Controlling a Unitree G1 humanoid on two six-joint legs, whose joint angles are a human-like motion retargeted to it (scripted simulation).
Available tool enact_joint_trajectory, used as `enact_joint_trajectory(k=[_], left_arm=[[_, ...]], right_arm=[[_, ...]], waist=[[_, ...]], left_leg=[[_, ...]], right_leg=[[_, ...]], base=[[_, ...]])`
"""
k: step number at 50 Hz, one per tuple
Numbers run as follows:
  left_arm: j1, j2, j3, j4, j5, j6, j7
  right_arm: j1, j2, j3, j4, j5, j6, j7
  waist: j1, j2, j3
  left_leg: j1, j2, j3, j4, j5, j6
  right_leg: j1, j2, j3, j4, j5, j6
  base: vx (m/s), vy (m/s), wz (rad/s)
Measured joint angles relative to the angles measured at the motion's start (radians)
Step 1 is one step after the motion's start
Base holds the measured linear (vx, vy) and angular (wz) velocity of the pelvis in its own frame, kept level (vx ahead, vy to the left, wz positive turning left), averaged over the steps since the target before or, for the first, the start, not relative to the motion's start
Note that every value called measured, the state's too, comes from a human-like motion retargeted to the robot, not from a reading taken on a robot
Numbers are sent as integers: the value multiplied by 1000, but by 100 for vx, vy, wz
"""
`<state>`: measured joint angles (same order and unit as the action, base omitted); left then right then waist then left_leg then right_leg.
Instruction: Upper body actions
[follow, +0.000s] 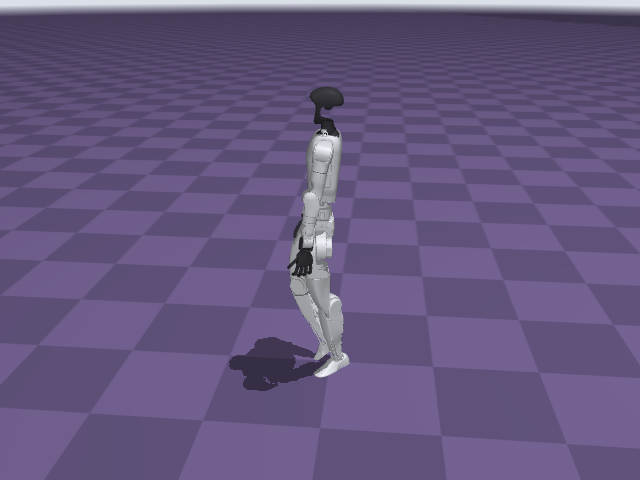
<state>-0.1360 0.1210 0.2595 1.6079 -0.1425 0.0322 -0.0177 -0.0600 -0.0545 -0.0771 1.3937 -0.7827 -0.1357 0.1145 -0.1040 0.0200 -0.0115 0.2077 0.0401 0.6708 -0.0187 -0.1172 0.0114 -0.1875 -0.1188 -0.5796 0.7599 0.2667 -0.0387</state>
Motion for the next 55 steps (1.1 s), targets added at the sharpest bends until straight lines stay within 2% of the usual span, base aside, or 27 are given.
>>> enact_joint_trajectory(k=[2,3,5,8,10,12,15,18,20,23,24,25,27,28,29,30,32,34,36,38,40,45,48,50,53,54,55], left_arm=[[-180,-19,-50,-75,74,-32,-56],[-284,-6,-74,-111,120,-42,-91],[-480,11,-61,-235,290,-36,-116],[-644,5,-122,-421,393,-63,-39],[-701,0,-157,-507,420,-127,55],[-655,37,-169,-575,444,-178,95],[-570,-3,-212,-588,494,-174,152],[-480,-21,-212,-502,437,-144,128],[-394,-33,-186,-405,369,-138,76],[-185,-51,-93,-232,274,-126,41],[-98,-58,-42,-174,251,-131,58],[-9,-66,15,-115,231,-138,84],[132,-34,139,21,194,-80,122],[187,-12,209,74,197,-29,134],[252,3,247,92,182,29,132],[323,17,270,92,157,90,122],[466,58,249,92,119,167,26],[559,67,305,92,169,174,-28],[612,85,378,92,215,162,-32],[667,106,429,92,217,174,-20],[718,112,475,92,175,189,13],[651,123,512,92,2,154,83],[550,109,482,92,4,119,17],[471,93,461,92,23,112,-39],[372,45,406,54,32,70,-66],[335,33,371,48,28,50,-56],[293,24,330,45,24,29,-42]], right_arm=[[86,-66,-67,162,19,109,-138],[105,-104,-95,260,62,148,-209],[177,-158,-137,306,172,243,-242],[336,-199,-238,306,320,278,-328],[437,-207,-329,306,391,247,-368],[528,-239,-362,306,449,230,-345],[610,-242,-395,306,534,205,-346],[551,-214,-368,306,489,177,-399],[481,-203,-322,306,435,179,-372],[348,-180,-209,306,407,205,-275],[280,-162,-184,306,417,214,-257],[203,-139,-165,306,432,222,-245],[3,-64,-145,291,463,161,-178],[-110,-21,-133,245,469,124,-115],[-228,17,-108,175,468,106,-42],[-350,51,-77,92,463,98,34],[-564,89,-99,-38,363,60,121],[-742,103,-101,-156,311,-2,137],[-877,90,-61,-266,351,-48,147],[-956,73,-21,-352,416,-70,156],[-1000,67,-6,-406,450,-91,163],[-948,75,-20,-462,424,-98,172],[-792,98,-8,-458,367,-115,167],[-656,112,15,-435,322,-122,180],[-350,104,63,-437,240,-133,193],[-239,97,68,-430,209,-132,170],[-128,88,68,-417,179,-127,134]], waist=[[-157,57,21],[-134,45,57],[-202,58,184],[-243,104,327],[-257,115,347],[-279,105,289],[-191,112,178],[-140,72,165],[-114,74,140],[-67,37,60],[-69,21,38],[-79,7,19],[-47,-46,-31],[83,-32,-24],[126,-24,-7],[127,-19,14],[259,-61,79],[338,-136,203],[399,-159,297],[446,-204,330],[465,-247,311],[404,-207,218],[341,-146,115],[294,-127,55],[203,-104,2],[168,-79,1],[136,-48,4]], left_leg=[[-142,17,-318,75,28,44],[-171,0,-339,96,34,59],[-210,27,-363,134,31,88],[-222,67,-449,161,47,103],[-211,94,-391,130,64,102],[-212,87,-366,116,73,102],[-232,85,-359,119,90,79],[-182,64,-349,100,83,55],[-160,64,-317,94,54,42],[-138,-2,-257,128,9,45],[-149,-17,-234,185,14,46],[-167,-24,-215,262,29,46],[-368,83,-142,712,239,68],[-526,210,-134,974,320,85],[-692,281,-177,1195,311,121],[-862,324,-246,1396,256,165],[-1039,421,-248,1612,172,183],[-1106,417,-161,1699,128,236],[-1214,411,-155,1755,79,247],[-1290,369,-106,1742,44,248],[-1333,317,-40,1683,42,247],[-1221,344,-74,1667,66,245],[-1016,340,-147,1545,115,188],[-806,256,-160,1313,170,124],[-435,-7,-262,719,291,34],[-300,-75,-308,509,210,33],[-161,-125,-347,304,60,42]], right_leg=[[-346,99,195,342,117,37],[-471,84,222,508,41,-14],[-664,-10,160,764,-25,-79],[-844,-30,83,923,-107,-168],[-921,-19,38,920,-145,-215],[-941,-25,41,885,-182,-217],[-842,-15,30,778,-212,-199],[-584,53,95,553,-152,-71],[-370,113,125,304,-105,-12],[-27,209,295,-224,-21,48],[89,195,255,-394,-134,67],[203,163,159,-553,-318,85],[257,102,43,-725,-368,14],[240,127,162,-748,-340,20],[221,145,209,-765,-321,23],[201,160,221,-777,-307,23],[179,148,255,-752,-284,-17],[198,60,351,-703,-291,-25],[226,57,411,-691,-291,-55],[222,17,435,-687,-281,-67],[188,-37,454,-669,-281,-50],[202,26,383,-701,-296,-43],[206,84,319,-722,-309,-31],[212,85,272,-718,-330,-14],[254,89,216,-666,-372,22],[275,114,180,-634,-366,29],[296,146,137,-597,-351,33]], base=[[-38,34,210],[-53,30,27],[-71,27,63],[-40,18,70],[5,-7,30],[52,-19,-5],[32,-24,-56],[-1,-15,-55],[13,0,-74],[33,-3,-83],[33,-12,7],[23,-12,71],[3,-16,-81],[-29,-31,-261],[-49,-41,-195],[-49,-37,-107],[-28,-25,-189],[-3,-25,-150],[-1,-35,-80],[6,-13,-27],[15,21,33],[9,4,95],[14,20,86],[23,23,66],[41,24,80],[54,22,104],[43,18,98]])
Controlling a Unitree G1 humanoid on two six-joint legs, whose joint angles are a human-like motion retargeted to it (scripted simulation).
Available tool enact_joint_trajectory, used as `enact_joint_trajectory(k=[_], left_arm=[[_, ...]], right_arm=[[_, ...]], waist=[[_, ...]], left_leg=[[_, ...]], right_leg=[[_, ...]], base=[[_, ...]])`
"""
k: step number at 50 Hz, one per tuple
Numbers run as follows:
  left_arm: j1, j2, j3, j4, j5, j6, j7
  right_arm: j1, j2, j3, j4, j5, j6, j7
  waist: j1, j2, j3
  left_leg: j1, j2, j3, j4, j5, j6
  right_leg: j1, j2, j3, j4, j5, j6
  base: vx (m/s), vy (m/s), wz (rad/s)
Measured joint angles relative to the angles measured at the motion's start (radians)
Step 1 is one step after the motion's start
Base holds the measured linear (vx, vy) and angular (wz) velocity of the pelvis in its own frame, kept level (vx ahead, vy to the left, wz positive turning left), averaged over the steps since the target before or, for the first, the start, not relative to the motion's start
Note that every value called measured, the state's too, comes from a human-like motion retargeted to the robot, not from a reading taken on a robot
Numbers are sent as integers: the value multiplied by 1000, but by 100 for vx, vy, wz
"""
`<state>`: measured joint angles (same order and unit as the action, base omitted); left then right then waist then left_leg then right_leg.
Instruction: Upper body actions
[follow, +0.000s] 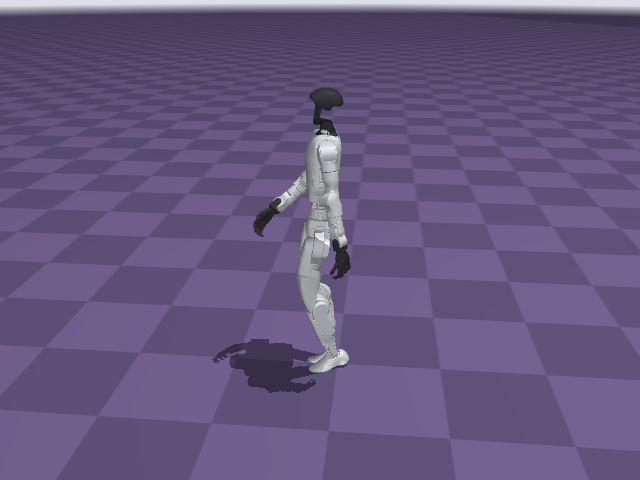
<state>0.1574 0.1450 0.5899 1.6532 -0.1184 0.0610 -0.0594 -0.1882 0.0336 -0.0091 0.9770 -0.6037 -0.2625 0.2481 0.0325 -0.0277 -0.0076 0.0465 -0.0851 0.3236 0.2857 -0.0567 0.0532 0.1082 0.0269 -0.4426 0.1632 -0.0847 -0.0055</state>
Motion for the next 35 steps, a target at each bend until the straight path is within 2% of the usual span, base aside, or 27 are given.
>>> enact_joint_trajectory(k=[1,2,3,4,5,7,8,10,12,15,17,20,23,26,27,28,29,30,32,33,35], left_arm=[[-49,-10,-36,3,6,-7,7],[-111,-18,-71,4,12,-8,7],[-197,-22,-105,5,22,0,-6],[-272,-29,-122,-18,40,-10,-9],[-342,-39,-130,-52,62,-30,-7],[-485,-9,-236,-149,52,-56,-24],[-551,21,-262,-218,74,-47,-40],[-619,65,-210,-362,203,-40,-51],[-628,69,-219,-430,263,-74,25],[-607,60,-288,-487,258,-113,104],[-563,48,-325,-512,253,-121,63],[-502,25,-345,-507,256,-110,11],[-407,-12,-316,-427,246,-115,9],[-300,-47,-266,-273,256,-113,-12],[-269,-46,-256,-205,263,-108,-26],[-243,-28,-246,-123,279,-101,-48],[-220,-1,-234,-40,309,-76,-60],[-198,30,-221,45,345,-43,-68],[-122,27,-222,47,351,146,-23],[-93,13,-209,47,331,207,21],[-34,-11,-130,47,286,180,49]], right_arm=[[78,-16,-12,52,-16,14,-42],[138,-34,-32,106,-27,34,-80],[162,-57,-68,168,-29,66,-109],[185,-72,-96,211,-23,103,-139],[208,-84,-121,246,-14,142,-169],[199,-134,-175,363,33,159,-243],[176,-163,-196,437,49,167,-274],[126,-211,-218,605,39,218,-323],[145,-262,-217,715,30,287,-334],[247,-304,-224,723,66,354,-323],[296,-300,-274,723,98,349,-326],[312,-269,-333,723,170,300,-303],[304,-240,-345,723,228,259,-266],[277,-219,-320,722,236,248,-236],[264,-212,-309,717,225,249,-225],[249,-204,-296,706,205,250,-212],[238,-193,-279,689,177,250,-195],[228,-179,-260,668,144,249,-177],[196,-155,-247,622,54,251,-108],[181,-148,-262,591,2,244,-74],[150,-147,-248,524,-66,198,-63]], waist=[[-42,37,-9],[-88,71,-14],[-145,99,-14],[-209,120,8],[-275,138,41],[-254,119,96],[-308,126,139],[-389,150,207],[-403,169,183],[-356,172,107],[-330,176,59],[-289,150,47],[-245,141,25],[-212,107,-15],[-215,90,-24],[-228,75,-26],[-223,54,-39],[-210,29,-57],[-121,3,-106],[-80,12,-146],[-65,7,-172]], left_leg=[[100,57,232,-161,-29,3],[149,103,335,-276,-42,3],[96,126,180,-296,-20,-2],[49,145,83,-294,0,-1],[3,162,14,-280,19,3],[-21,141,103,-302,42,8],[-34,156,99,-301,45,8],[-80,207,10,-268,53,10],[-108,217,0,-265,55,13],[-121,200,55,-273,51,17],[-134,195,44,-262,44,17],[-101,182,65,-272,40,8],[-60,168,99,-283,26,3],[-32,110,122,-285,3,7],[-26,84,113,-282,-5,11],[-16,64,96,-278,-12,13],[-7,43,98,-278,-19,11],[2,22,108,-281,-27,7],[-25,20,167,-285,-29,-10],[-73,42,181,-279,-25,-18],[-117,53,176,-268,-20,-36]], right_leg=[[-27,7,-95,89,111,-12],[-93,-14,-172,227,222,-19],[-238,-93,-214,462,334,-13],[-406,-76,-120,658,372,11],[-586,-9,42,834,372,45],[-786,-106,38,1116,271,-49],[-859,-150,2,1207,248,-73],[-975,-145,-22,1303,234,-84],[-1077,-122,-4,1358,206,-91],[-1119,-139,22,1397,171,-148],[-1060,-158,25,1356,167,-144],[-873,-127,54,1185,190,-75],[-612,-63,94,839,217,-9],[-321,-29,119,333,237,26],[-227,-19,118,172,179,49],[-137,-4,101,49,5,76],[-82,-1,19,-43,-59,57],[-44,-5,-96,-120,-70,14],[-96,-53,69,-129,-16,64],[-141,-62,98,-136,1,87],[-186,-52,0,-133,0,55]], base=[[26,20,102],[-4,28,123],[-35,28,155],[-64,24,182],[-68,25,60],[-61,31,-36],[-57,27,48],[-37,19,65],[8,6,-28],[31,3,-65],[26,-5,-21],[6,-12,-36],[11,-7,-69],[17,-9,-54],[10,-17,28],[7,-21,20],[7,-22,-10],[9,-19,-90],[0,-23,-130],[-17,-27,-76],[-22,-18,-30]])
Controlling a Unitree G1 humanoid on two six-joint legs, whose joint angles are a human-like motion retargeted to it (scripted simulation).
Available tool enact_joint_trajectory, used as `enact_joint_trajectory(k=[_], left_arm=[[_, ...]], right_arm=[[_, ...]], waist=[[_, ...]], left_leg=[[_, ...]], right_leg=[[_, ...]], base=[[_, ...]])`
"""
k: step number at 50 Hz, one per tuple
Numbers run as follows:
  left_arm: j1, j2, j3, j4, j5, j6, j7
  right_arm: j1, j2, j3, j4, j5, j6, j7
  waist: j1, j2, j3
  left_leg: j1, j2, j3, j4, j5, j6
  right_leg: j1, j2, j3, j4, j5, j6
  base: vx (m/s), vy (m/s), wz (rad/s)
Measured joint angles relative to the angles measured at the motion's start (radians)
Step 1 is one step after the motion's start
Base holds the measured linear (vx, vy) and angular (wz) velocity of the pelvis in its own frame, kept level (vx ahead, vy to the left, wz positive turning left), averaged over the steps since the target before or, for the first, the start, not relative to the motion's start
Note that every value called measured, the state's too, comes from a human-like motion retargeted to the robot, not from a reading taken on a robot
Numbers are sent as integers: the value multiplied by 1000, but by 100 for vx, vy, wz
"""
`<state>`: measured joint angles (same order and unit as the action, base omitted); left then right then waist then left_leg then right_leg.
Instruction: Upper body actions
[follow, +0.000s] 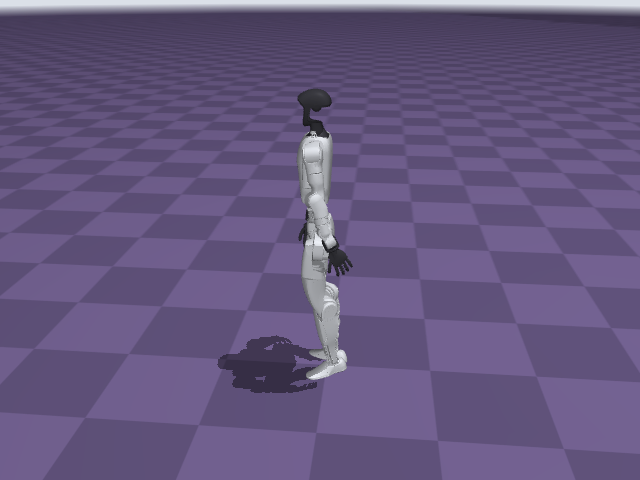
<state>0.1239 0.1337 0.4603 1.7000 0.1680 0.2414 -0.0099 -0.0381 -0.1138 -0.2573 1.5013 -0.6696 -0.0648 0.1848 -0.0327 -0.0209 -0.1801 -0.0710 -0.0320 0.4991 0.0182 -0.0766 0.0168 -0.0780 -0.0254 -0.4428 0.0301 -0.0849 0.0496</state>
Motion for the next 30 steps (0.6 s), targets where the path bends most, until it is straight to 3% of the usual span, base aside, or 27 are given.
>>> enact_joint_trajectory(k=[3,9,18,22,30], left_arm=[[66,-2,70,0,-111,-135,-170],[68,-31,177,-2,-79,-85,-164],[-16,-37,75,-83,-38,-150,-183],[-25,-60,56,-125,-26,-168,-189],[-26,-54,1,-160,17,-182,-207]], right_arm=[[-51,-7,92,-91,-68,-68,-32],[-65,-50,136,-55,-80,-58,-58],[33,-71,36,143,60,12,-79],[51,-72,38,183,18,61,-98],[57,-64,72,165,-105,74,-75]], waist=[[-29,14,85],[-114,57,79],[-21,27,88],[-36,40,72],[-52,52,61]], left_leg=[[50,17,44,-15,11,-5],[31,28,1,-22,30,-13],[35,15,-41,-12,38,-13],[28,14,-49,-13,36,-11],[29,9,-40,-14,28,-2]], right_leg=[[21,18,85,8,5,-11],[32,28,35,-13,-2,-13],[71,17,-7,-21,-15,-17],[66,17,-11,-21,-16,-14],[59,14,-1,-22,-6,-11]], base=[[-16,-11,-19],[-7,1,60],[0,0,23],[0,1,6],[0,1,-2]])
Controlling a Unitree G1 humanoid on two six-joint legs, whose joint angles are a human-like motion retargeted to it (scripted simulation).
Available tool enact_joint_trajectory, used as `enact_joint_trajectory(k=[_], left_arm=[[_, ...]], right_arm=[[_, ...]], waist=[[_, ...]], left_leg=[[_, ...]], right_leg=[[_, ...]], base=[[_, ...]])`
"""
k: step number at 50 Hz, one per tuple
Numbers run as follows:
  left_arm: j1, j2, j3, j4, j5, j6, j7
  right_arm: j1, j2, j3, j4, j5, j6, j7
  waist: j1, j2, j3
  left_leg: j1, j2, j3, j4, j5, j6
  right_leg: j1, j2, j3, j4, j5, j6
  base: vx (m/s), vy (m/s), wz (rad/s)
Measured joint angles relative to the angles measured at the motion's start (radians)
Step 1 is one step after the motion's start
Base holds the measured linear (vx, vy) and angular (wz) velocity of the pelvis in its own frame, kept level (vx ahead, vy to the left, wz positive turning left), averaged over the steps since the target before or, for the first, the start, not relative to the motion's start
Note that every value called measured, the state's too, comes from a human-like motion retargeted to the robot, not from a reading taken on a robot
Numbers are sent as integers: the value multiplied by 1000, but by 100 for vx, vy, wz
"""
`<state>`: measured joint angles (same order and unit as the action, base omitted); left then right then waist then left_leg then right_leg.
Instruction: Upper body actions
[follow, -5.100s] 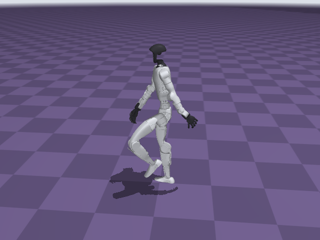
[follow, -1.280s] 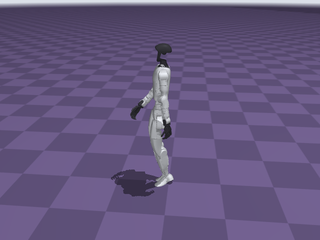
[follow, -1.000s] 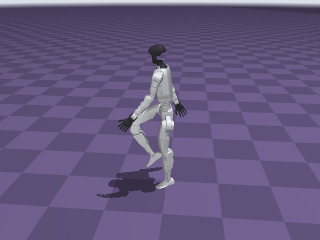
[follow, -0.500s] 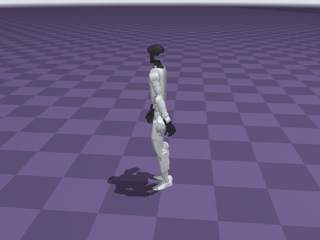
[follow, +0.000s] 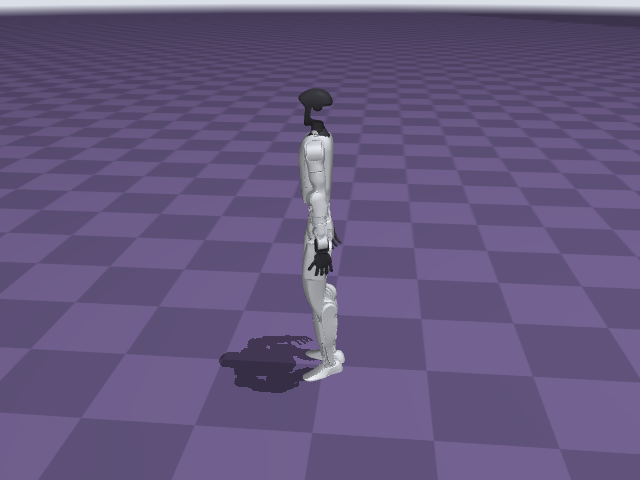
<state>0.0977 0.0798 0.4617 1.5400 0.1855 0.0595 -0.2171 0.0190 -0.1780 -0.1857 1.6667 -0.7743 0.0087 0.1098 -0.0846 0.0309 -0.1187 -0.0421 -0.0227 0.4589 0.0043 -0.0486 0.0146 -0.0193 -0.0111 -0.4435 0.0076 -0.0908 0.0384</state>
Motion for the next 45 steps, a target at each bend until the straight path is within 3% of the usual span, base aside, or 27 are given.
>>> enact_joint_trajectory(k=[12,23,30,33,36,45], left_arm=[[-9,17,16,11,-39,12,24],[-32,37,10,41,-56,10,32],[-14,29,45,58,-74,13,24],[-5,29,47,58,-65,19,27],[-8,37,46,58,-53,24,39],[-1,25,34,53,-93,9,49]], right_arm=[[-23,-8,-35,-30,83,-34,-10],[-32,-3,-25,-53,99,-84,3],[-61,7,-3,-48,119,-89,-4],[-55,8,2,-45,121,-90,-1],[-37,6,2,-27,123,-86,-5],[0,2,-27,1,79,-64,-8]], waist=[[18,-5,-3],[2,-20,56],[-31,-3,45],[-54,-1,50],[-63,-14,63],[8,-18,29]], left_leg=[[22,-31,2,-20,-8,28],[33,-40,-22,-35,-4,59],[-10,-17,6,-44,1,61],[-6,-19,9,-41,-1,61],[20,-35,-6,-36,-6,62],[55,-36,7,-30,-20,49]], right_leg=[[-2,-17,29,17,8,13],[-30,-39,28,109,5,38],[-150,-11,162,224,45,46],[-143,-14,202,187,26,40],[-90,-41,143,106,45,35],[-30,-40,112,25,83,28]], base=[[3,8,-11],[-1,7,2],[-9,4,-31],[0,0,0],[4,-4,36],[7,-5,-2]])
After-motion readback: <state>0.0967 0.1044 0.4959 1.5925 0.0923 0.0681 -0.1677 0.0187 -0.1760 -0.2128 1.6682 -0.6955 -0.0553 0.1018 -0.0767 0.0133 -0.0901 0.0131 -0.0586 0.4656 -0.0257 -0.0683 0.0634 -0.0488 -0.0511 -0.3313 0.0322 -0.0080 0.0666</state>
